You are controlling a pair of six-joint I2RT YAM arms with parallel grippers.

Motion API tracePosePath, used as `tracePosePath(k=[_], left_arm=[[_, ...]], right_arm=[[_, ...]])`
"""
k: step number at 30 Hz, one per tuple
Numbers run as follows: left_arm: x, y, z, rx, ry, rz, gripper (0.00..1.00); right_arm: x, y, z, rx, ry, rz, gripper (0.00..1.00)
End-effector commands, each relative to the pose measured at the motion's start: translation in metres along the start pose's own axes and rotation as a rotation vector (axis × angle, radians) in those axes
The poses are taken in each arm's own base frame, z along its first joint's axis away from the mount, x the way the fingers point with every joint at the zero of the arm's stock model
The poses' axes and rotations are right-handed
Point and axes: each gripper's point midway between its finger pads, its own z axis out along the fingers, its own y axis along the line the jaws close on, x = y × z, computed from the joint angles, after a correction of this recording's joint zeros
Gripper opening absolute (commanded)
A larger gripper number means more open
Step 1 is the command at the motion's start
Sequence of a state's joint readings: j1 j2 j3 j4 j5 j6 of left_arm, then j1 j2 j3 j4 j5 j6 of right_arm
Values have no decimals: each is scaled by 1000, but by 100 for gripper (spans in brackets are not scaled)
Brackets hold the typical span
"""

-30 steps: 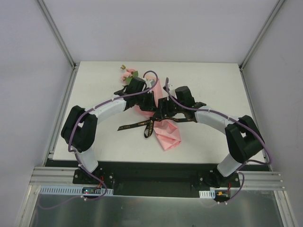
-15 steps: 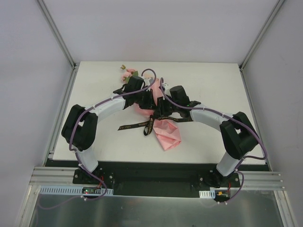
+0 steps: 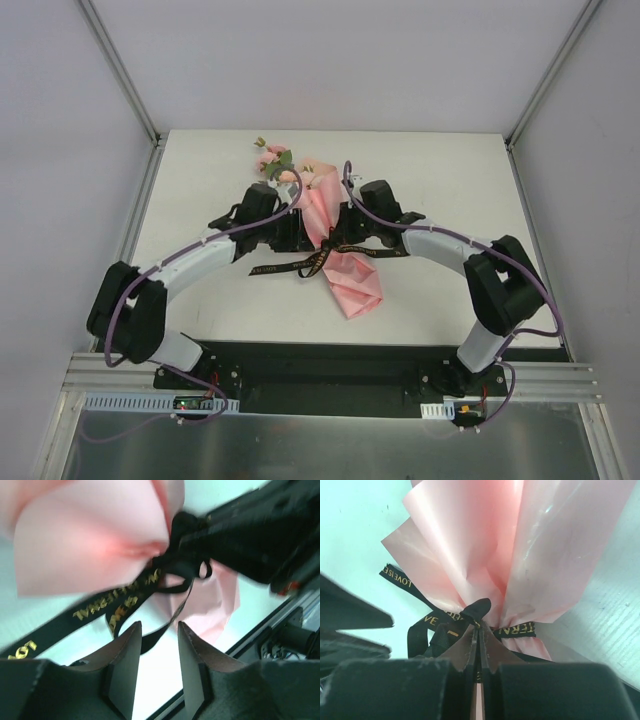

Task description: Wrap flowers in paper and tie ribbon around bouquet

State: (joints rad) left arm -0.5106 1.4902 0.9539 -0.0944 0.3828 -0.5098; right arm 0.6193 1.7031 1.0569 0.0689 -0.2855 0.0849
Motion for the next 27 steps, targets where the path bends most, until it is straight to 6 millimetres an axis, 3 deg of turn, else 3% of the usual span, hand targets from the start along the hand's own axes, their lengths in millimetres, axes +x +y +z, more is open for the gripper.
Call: tracePosePath(k=[1,2,4,5,6,13,16,23,27], left_arm=[[20,1,-22,4,-66,113,38],[30,-5,-23,18,-66,169,41],[45,2,-28,-4,-91,235,51],[47,0,-28,6,-109,255,62],[59,3,-25,5,-97,278,62],[64,17,-11,-60,-56,346,67],[60,22,2,-88,-13,364,67],[45,10,16,-75,-7,363,63],[46,13,20,-89,9,357,46]], right_arm=[[-28,10,-11,-43,-58,40,0],[-29,9,-11,-41,-64,41,0],[-28,12,-13,-51,-64,46,0],[-29,12,-14,-54,-64,50,0],[-30,13,-14,-55,-67,46,0],[-33,18,-14,-74,-77,45,0],[-33,18,-13,-78,-74,49,0],[-33,20,-13,-88,-74,49,0],[-29,18,-12,-80,-66,58,0]])
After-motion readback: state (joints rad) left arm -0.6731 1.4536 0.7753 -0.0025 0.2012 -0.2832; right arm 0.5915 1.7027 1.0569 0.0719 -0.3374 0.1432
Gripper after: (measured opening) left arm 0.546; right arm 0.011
